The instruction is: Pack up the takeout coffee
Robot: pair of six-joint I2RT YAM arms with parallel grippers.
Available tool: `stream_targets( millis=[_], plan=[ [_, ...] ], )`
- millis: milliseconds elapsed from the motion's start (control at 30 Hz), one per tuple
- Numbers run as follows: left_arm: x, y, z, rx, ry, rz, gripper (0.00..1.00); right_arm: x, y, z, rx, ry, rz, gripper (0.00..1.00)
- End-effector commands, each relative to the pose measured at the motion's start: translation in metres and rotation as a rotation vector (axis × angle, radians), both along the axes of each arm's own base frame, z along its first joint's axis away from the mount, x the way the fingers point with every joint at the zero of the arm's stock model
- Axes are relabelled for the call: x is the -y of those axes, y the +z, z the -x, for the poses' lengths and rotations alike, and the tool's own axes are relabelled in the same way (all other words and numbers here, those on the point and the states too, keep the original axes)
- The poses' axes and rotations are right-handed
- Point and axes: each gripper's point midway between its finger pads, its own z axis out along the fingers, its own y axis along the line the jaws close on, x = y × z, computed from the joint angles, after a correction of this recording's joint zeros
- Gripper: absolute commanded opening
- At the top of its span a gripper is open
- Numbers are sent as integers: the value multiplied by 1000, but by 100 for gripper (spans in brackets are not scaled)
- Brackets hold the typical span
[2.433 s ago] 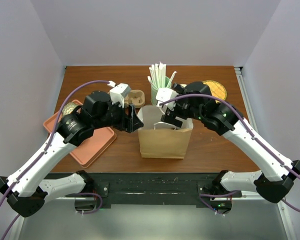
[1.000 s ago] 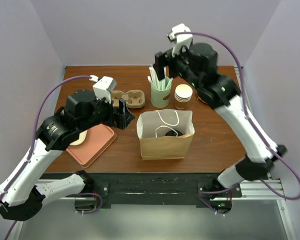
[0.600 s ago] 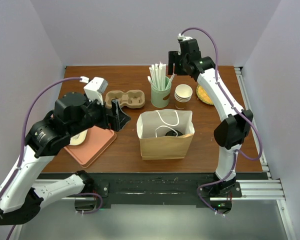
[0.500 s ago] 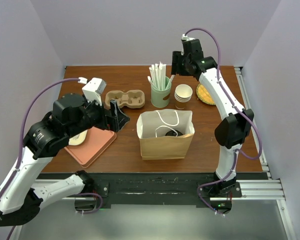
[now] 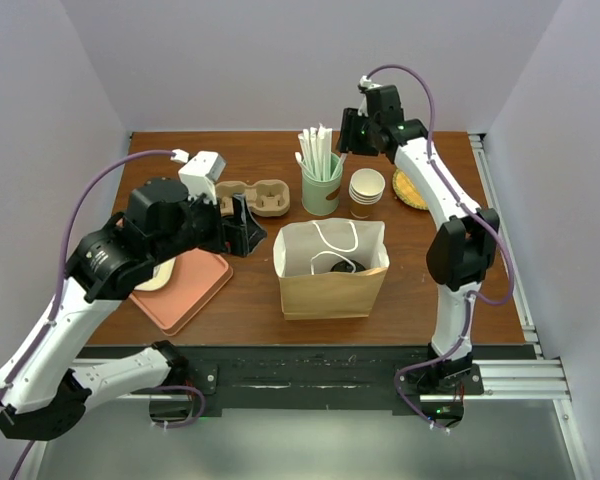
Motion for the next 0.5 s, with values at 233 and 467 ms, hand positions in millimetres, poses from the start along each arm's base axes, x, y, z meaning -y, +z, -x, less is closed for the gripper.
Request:
stream_targets(
  millis=[233, 467],
  plan=[
    [5, 21, -13, 45, 31, 33, 100, -4, 19, -29, 82, 2, -59, 24],
    [11, 19, -18, 45, 24, 30, 100, 0, 41, -23, 123, 17, -53, 15]
  ],
)
